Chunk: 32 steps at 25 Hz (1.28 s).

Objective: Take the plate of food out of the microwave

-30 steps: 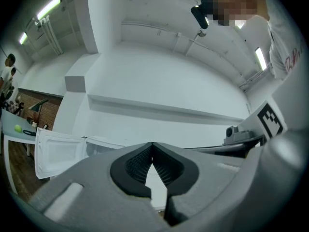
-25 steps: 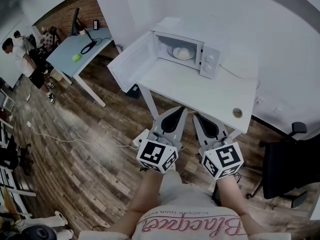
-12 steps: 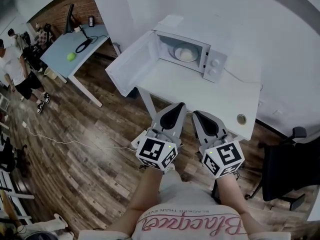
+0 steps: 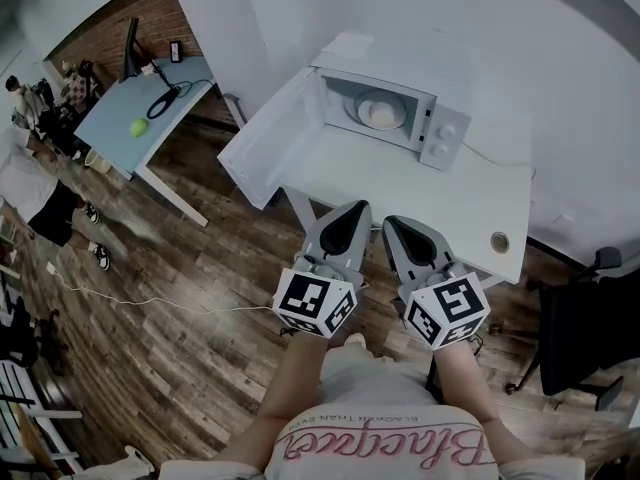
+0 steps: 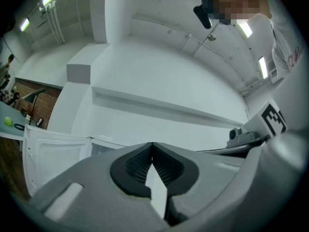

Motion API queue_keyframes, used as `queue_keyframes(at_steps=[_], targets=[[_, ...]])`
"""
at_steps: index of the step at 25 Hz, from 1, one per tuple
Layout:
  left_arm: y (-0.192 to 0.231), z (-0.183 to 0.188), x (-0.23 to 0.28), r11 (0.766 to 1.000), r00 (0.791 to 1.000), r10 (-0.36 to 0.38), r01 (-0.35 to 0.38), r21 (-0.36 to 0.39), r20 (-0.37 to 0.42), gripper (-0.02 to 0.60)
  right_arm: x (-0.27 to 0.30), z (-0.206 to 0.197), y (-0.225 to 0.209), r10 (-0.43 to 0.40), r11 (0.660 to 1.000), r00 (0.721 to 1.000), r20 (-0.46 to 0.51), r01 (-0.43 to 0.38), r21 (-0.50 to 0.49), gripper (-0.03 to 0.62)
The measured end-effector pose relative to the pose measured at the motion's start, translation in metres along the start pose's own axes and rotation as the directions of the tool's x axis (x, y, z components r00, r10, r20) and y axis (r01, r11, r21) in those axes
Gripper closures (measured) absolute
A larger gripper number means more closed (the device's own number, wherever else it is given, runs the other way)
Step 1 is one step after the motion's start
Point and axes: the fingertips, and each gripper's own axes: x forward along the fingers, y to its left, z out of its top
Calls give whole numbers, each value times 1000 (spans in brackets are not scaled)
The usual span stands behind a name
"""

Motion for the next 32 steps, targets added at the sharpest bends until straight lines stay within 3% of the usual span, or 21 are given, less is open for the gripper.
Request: queue_keyframes(at_steps=[18,32], targets=[[31,-8,14,999,999,-36,36,-21,-11,575,29,-3,-12,-65,998,998,-18,65,4,582],[51,-26,59,999,999,-26,25,-25,-44,575,57,-10,-61,-92,995,995,-25,93,44,582]])
